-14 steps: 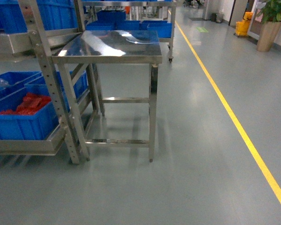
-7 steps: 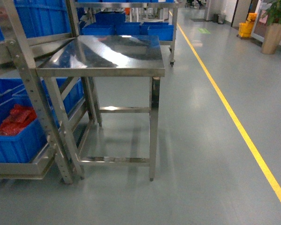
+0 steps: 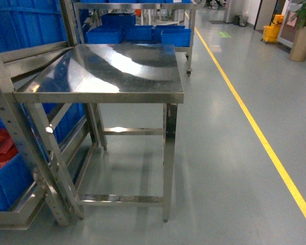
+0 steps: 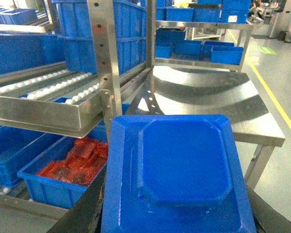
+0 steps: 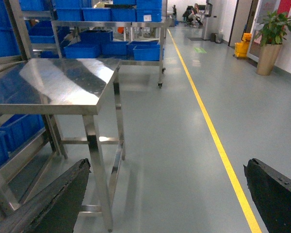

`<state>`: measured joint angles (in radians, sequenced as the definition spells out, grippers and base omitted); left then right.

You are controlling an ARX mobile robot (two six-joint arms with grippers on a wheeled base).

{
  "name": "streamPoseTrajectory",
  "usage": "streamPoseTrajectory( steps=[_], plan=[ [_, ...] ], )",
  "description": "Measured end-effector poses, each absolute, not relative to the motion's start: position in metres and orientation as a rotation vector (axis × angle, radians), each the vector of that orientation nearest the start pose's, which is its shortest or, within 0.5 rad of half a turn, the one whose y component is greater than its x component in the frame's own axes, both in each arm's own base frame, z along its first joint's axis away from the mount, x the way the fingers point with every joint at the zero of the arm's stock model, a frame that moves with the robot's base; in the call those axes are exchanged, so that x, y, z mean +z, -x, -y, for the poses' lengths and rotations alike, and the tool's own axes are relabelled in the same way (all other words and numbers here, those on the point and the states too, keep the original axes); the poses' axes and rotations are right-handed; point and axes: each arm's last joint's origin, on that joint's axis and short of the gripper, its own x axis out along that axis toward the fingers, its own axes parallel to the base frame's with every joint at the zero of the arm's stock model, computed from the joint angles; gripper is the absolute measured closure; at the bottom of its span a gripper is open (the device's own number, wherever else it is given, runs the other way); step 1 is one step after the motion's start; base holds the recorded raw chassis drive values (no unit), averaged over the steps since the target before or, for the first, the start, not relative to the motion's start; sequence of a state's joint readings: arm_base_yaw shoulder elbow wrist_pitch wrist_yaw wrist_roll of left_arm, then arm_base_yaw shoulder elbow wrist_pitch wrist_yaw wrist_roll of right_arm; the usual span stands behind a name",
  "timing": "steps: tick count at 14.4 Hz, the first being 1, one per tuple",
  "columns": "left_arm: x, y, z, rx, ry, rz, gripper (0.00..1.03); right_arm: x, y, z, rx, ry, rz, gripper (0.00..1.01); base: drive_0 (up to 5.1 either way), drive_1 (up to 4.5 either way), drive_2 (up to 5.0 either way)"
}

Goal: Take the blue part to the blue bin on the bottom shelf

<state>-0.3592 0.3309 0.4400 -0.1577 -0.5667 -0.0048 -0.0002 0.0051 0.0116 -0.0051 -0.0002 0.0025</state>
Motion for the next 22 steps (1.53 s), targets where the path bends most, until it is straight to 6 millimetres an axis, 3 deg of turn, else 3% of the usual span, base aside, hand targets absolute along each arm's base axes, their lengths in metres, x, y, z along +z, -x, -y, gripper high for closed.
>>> streamPoseTrajectory(
  steps=[6,8,22],
  plan=[
    [0.2707,-0.0991,0.0207,0.206,-0.019,-0.048,0.60,0.1663,-0.0973,0.0000,0.000,-0.002,-0.001,0.03,0.0,4.29,-4.2],
    [0.2709,-0.0985,0.0205,0.205,-0.017,-0.044,0.60,0.1665,-0.0973,0.0000,-0.001,-0.003,0.000,0.03,0.0,0.00,0.0],
    [0.2715,-0.0985,0.0205,0.205,-0.015,-0.039,0.60,0.1666,-0.0973,0.0000,0.000,-0.002,0.002,0.03,-4.9,2.51,2.5]
  ],
)
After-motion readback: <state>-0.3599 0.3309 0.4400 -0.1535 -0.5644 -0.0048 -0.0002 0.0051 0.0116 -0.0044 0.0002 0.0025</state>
